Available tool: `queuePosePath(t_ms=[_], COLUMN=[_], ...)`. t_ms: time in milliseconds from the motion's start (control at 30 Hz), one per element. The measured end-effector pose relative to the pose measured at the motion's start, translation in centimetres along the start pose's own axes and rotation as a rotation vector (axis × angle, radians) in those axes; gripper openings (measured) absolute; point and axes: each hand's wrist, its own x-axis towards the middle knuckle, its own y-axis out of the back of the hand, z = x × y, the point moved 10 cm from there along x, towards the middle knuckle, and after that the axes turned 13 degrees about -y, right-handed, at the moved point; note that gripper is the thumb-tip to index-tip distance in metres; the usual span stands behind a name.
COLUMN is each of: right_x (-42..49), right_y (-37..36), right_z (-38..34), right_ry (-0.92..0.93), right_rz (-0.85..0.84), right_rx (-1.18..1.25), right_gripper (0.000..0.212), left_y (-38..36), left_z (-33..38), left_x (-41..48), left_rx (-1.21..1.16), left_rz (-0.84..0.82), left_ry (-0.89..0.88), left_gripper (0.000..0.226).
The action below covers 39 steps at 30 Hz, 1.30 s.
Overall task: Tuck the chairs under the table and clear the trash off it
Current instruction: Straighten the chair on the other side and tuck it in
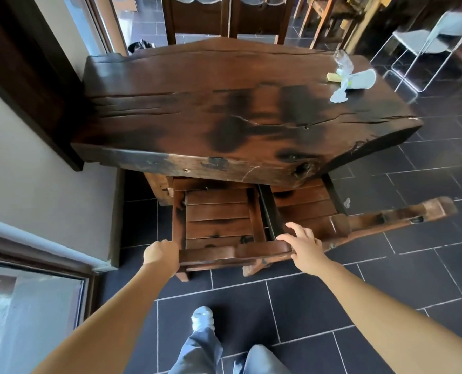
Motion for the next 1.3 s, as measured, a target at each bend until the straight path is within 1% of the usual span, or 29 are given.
queuePosePath(t_ms=[133, 167, 300, 367, 467, 533, 567, 600, 633, 700, 767, 867, 900, 967, 1067, 1133, 1200, 1233, 1300], right_x=[0.0, -0.2, -1.2, -1.1, -0.8, -0.5, -0.4, -0.4, -0.4, -0.4, -0.5, -0.5, -0.6, -0.7, -0.7, -0.5, -0.1, -0.2, -0.4], right_y=[0.2, 0.2, 1.2, 1.5, 0.4, 0.0, -0.2, -0.4, -0.5, -0.2, 0.6, 0.7, 0.9, 1.0, 1.0, 0.2, 0.3, 0.9, 3.5], right_z=[2.3, 2.6, 2.0, 1.2, 0.2, 0.2, 0.2, 0.2, 0.3, 0.4, 0.1, -0.3, -0.3, 0.0, 0.1, 0.1, 0.6, 1.1, 2.9], right_ry=[-0.038, -0.057, -0.112, -0.088, -0.031, -0.030, -0.032, -0.031, -0.026, -0.010, 0.031, 0.095, 0.099, 0.074, 0.040, 0.059, 0.079, 0.097, 0.124], right_rz=[-0.035, -0.016, 0.178, 0.197, 0.198, 0.196, 0.194, 0.189, 0.184, 0.203, 0.280, 0.342, 0.361, 0.362, 0.282, 0.175, 0.108, 0.100, 0.142], right_rx=[-0.030, -0.044, -0.140, -0.203, -0.278, -0.307, -0.308, -0.311, -0.311, -0.284, -0.248, -0.249, -0.247, -0.240, -0.222, -0.175, -0.068, 0.031, 0.331], right_gripper=[0.053, 0.051, 0.044, 0.045, 0.051, 0.054, 0.054, 0.054, 0.056, 0.065, 0.068, 0.064, 0.063, 0.062, 0.056, 0.046, 0.038, 0.035, 0.033], left_y=[-1.3, -1.5, -1.6, -1.2, -1.4, -1.4, -0.9, -0.3, 0.0, 0.4, 0.2, 0.0, 0.0, 0.1, -0.2, -0.6, -0.5, -0.4, 0.2], left_z=[2.9, 3.2, 3.4, 3.4, 3.8, 4.3, 4.3, 4.5, 4.7, 5.1, 4.7, 4.6, 4.5, 4.4, 4.1, 3.7, 3.2, 3.4, 4.7], left_x=[-1.3, -1.7, -1.5, -1.2, -0.5, -0.5, -0.8, -1.2, -1.4, -1.5, -1.1, -0.8, -0.9, -1.0, -1.0, -0.9, -0.1, 0.4, 1.9], left_rx=[-0.081, -0.099, -0.095, -0.073, -0.043, -0.056, -0.059, -0.065, -0.084, -0.112, -0.132, -0.137, -0.131, -0.192, -0.220, -0.262, -0.336, -0.366, -0.366], left_rz=[0.021, 0.018, 0.003, -0.026, -0.036, 0.040, 0.113, 0.200, 0.251, 0.325, 0.336, 0.307, 0.310, 0.304, 0.269, 0.207, 0.133, 0.075, -0.037], left_ry=[-0.002, -0.003, -0.009, -0.008, 0.004, -0.003, -0.018, -0.052, -0.105, -0.168, -0.167, -0.151, -0.143, -0.112, -0.077, -0.034, 0.003, -0.007, -0.070], left_gripper=[0.029, 0.029, 0.029, 0.036, 0.042, 0.041, 0.040, 0.040, 0.042, 0.051, 0.054, 0.053, 0.051, 0.043, 0.033, 0.021, 0.006, 0.013, 0.026])
